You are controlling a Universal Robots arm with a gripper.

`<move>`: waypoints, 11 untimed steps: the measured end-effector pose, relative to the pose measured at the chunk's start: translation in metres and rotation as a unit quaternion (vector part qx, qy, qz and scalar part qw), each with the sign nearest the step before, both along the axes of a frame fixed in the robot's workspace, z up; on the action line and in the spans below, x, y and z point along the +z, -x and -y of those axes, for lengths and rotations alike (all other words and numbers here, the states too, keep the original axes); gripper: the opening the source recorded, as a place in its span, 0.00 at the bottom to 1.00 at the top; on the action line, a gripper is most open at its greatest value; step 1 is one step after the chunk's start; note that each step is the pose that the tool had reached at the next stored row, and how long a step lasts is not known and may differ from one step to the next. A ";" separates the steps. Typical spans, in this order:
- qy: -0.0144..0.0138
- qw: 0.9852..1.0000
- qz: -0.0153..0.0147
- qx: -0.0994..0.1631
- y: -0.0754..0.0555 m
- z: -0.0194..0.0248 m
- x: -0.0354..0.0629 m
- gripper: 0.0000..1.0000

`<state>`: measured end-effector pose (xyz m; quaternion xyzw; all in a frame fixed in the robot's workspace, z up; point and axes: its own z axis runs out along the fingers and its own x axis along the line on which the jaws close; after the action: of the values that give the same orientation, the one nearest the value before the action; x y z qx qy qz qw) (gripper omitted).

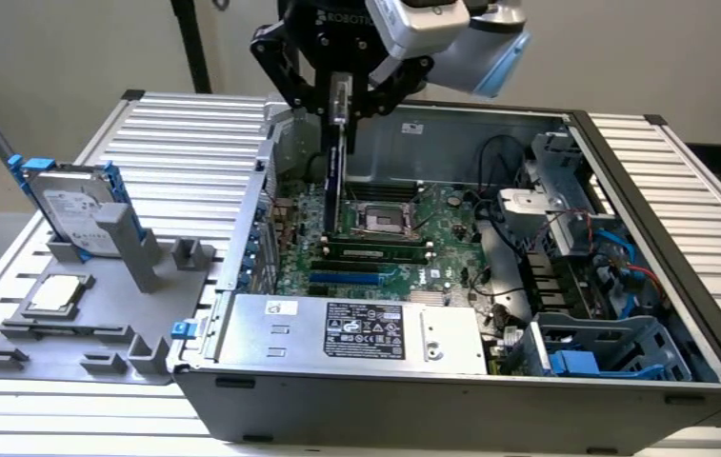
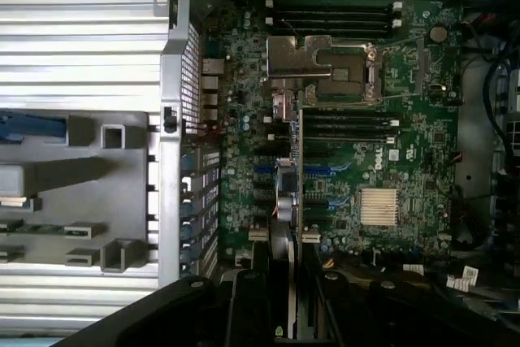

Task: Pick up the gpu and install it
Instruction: 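Pick up the gpu and move the gpu toward the slot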

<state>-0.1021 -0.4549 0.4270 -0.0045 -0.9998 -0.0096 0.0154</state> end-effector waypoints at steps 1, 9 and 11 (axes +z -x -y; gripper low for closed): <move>0.001 1.000 0.000 0.000 -0.003 -0.0028 -0.0015 0.27; 0.003 1.000 0.000 0.000 -0.028 -0.0194 -0.0145 0.27; 0.003 1.000 0.000 0.000 -0.037 -0.0206 -0.0180 0.27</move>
<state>-0.0653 -0.4343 0.4090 -0.0046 -0.9998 -0.0063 0.0155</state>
